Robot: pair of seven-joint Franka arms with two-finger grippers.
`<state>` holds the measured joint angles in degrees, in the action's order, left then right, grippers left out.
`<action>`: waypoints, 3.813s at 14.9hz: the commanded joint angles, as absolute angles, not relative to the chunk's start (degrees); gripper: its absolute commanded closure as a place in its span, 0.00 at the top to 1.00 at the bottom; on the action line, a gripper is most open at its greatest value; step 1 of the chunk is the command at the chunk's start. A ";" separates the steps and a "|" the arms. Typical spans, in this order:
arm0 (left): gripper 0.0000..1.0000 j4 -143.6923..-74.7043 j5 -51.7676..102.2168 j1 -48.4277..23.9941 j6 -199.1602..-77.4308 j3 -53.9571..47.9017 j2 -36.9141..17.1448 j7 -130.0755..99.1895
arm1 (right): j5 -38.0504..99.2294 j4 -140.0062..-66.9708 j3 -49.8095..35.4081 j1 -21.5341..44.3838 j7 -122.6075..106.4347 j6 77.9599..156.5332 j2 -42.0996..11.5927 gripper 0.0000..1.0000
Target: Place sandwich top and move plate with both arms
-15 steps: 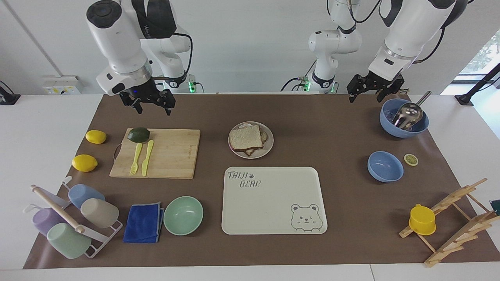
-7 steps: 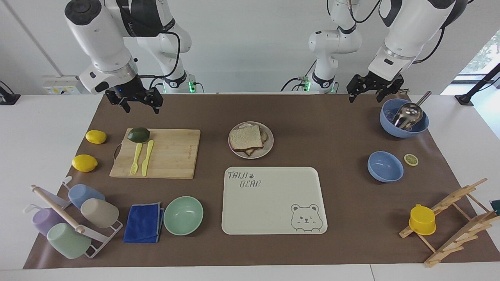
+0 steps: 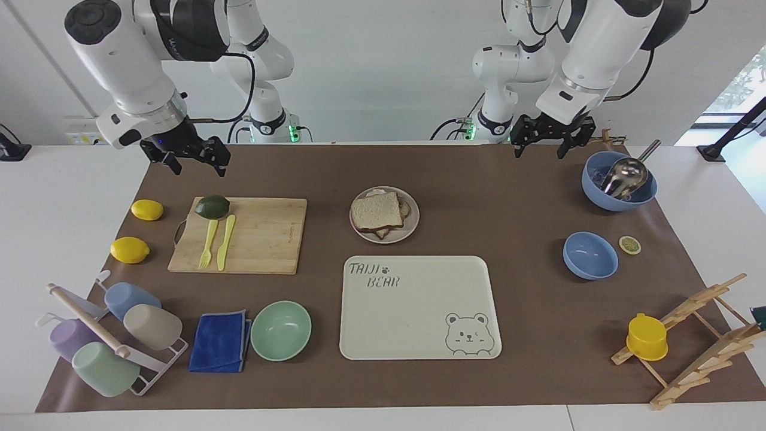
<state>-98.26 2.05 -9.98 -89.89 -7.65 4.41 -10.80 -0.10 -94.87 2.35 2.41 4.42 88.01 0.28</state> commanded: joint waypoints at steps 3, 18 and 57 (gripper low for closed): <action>1.00 -107.91 5.71 -15.99 -100.00 -7.12 5.10 -16.95 | -0.62 -93.95 5.10 3.69 2.02 87.10 0.70 1.00; 1.00 -126.91 5.89 -28.73 -133.33 -7.12 -6.06 -30.31 | -0.79 -94.23 4.92 0.00 -1.13 86.83 0.00 1.00; 0.00 -125.43 14.68 -27.52 -129.49 -7.21 -7.74 -22.42 | 0.26 -90.70 6.24 0.70 -0.79 85.78 0.35 1.00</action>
